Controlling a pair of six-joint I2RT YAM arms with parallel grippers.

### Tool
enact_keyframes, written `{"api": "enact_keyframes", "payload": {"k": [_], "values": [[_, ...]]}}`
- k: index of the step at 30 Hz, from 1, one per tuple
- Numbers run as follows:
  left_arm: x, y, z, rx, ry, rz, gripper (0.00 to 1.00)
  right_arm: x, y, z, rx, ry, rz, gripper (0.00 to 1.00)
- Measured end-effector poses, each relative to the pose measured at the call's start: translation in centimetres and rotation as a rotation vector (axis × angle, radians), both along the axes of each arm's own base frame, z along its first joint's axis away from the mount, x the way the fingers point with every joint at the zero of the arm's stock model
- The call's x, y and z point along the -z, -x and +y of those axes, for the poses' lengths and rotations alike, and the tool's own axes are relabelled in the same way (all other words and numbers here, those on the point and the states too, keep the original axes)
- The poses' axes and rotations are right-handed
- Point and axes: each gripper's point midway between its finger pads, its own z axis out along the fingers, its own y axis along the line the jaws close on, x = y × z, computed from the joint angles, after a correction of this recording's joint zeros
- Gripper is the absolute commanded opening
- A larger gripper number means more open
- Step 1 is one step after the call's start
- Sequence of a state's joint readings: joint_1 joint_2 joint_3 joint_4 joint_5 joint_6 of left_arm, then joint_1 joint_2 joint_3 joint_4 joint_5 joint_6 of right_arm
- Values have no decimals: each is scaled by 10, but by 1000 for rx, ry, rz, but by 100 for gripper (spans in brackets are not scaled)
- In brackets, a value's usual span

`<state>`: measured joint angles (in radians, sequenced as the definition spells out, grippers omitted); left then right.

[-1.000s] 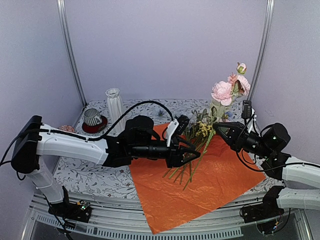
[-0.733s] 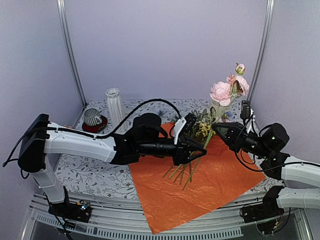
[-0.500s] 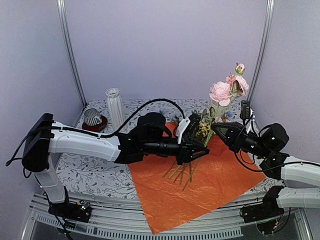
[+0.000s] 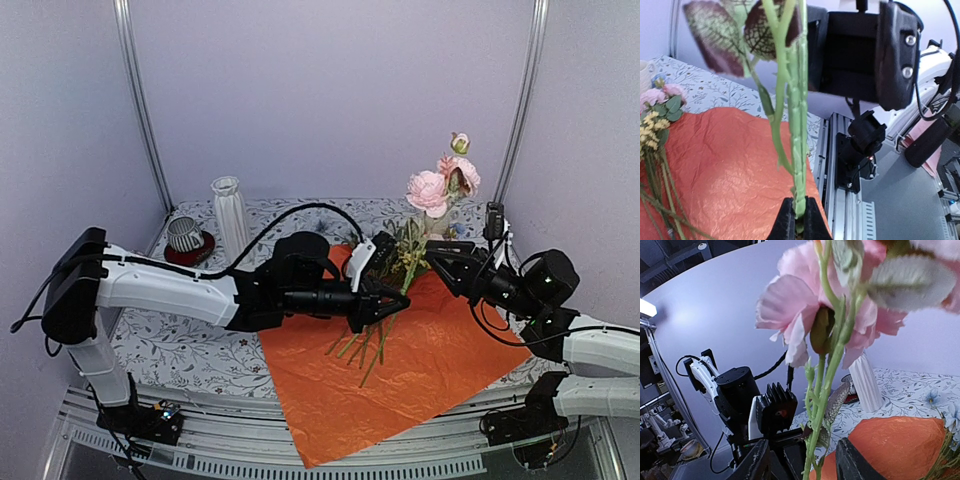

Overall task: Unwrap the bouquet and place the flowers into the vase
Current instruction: Pass from the right arm to the left, then place the fake flower in the vase.

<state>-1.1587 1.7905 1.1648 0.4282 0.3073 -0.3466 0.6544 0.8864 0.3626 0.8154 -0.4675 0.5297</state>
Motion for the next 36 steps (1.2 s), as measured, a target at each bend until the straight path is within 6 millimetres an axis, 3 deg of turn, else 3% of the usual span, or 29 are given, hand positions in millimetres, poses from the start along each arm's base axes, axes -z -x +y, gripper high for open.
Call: {"api": "enact_keyframes", "payload": {"k": [5, 9, 12, 17, 25, 29, 31, 33, 36], "values": [[2, -10, 26, -88, -21, -13, 0, 1, -3, -12, 78, 5, -9, 67], [-20, -34, 61, -217, -21, -78, 0, 5, -11, -25, 180, 27, -10, 80], [-55, -73, 102, -384, -6, -156, 0, 12, -23, -39, 296, 50, -6, 91], [-117, -129, 186, -691, 29, -305, 0, 31, -45, -55, 470, 140, -15, 94], [-209, -199, 289, -1100, 10, -576, 0, 80, -84, -55, 608, 348, 0, 99], [-253, -222, 316, -1206, 20, -673, 0, 97, -82, -56, 611, 352, -37, 99], [-265, -228, 322, -1233, 23, -702, 0, 113, -77, -59, 611, 372, -40, 99], [-270, -235, 325, -1245, 23, -722, 0, 123, -74, -62, 610, 391, -44, 99], [-264, -247, 326, -1248, 9, -732, 0, 116, -72, -63, 617, 374, -75, 99]]}}
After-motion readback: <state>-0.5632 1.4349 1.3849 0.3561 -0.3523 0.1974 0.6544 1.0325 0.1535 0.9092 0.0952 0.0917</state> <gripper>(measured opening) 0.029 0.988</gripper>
